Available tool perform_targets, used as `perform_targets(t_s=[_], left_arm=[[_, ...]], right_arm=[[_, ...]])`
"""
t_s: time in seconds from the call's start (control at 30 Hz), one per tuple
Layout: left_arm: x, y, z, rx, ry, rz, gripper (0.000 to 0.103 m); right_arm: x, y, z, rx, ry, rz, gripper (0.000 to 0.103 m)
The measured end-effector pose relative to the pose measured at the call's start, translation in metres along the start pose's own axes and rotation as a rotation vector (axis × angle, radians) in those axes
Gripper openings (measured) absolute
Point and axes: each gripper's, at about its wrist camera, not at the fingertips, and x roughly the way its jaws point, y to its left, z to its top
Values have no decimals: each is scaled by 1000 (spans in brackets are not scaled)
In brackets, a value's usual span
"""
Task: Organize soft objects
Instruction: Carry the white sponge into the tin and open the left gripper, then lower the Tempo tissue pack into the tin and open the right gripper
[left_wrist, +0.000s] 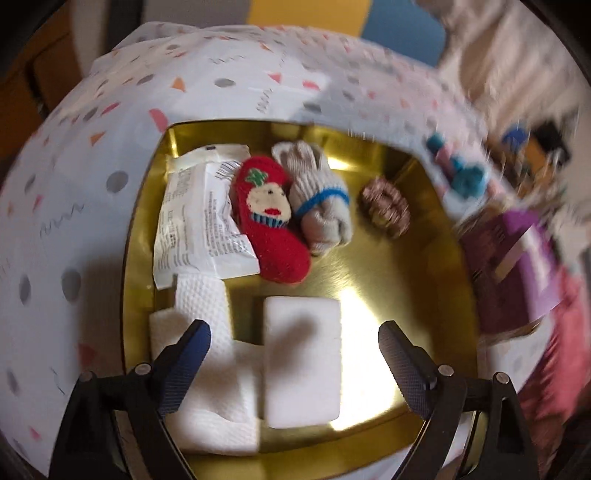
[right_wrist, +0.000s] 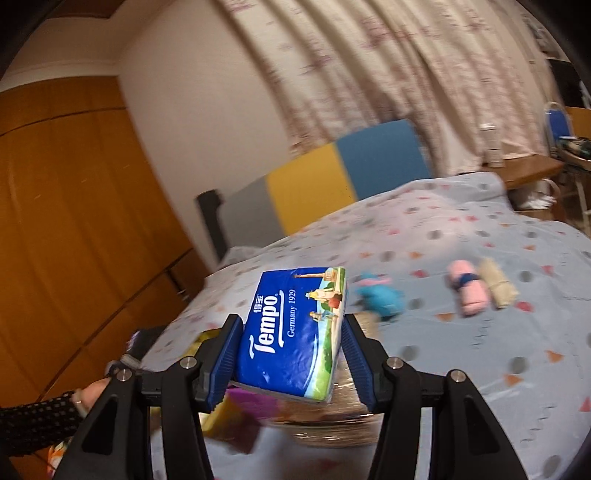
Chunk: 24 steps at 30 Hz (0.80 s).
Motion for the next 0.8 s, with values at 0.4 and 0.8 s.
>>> perform_targets(t_s=[0.4,0.8], left_arm=[[-60,-28,-49,8,-315,316,101],[-65,1,-86,-114,-351,359,103]], right_arm=[[111,133,-56,-164,263,100,55],[245,155,-115,-226,507,-56,55]])
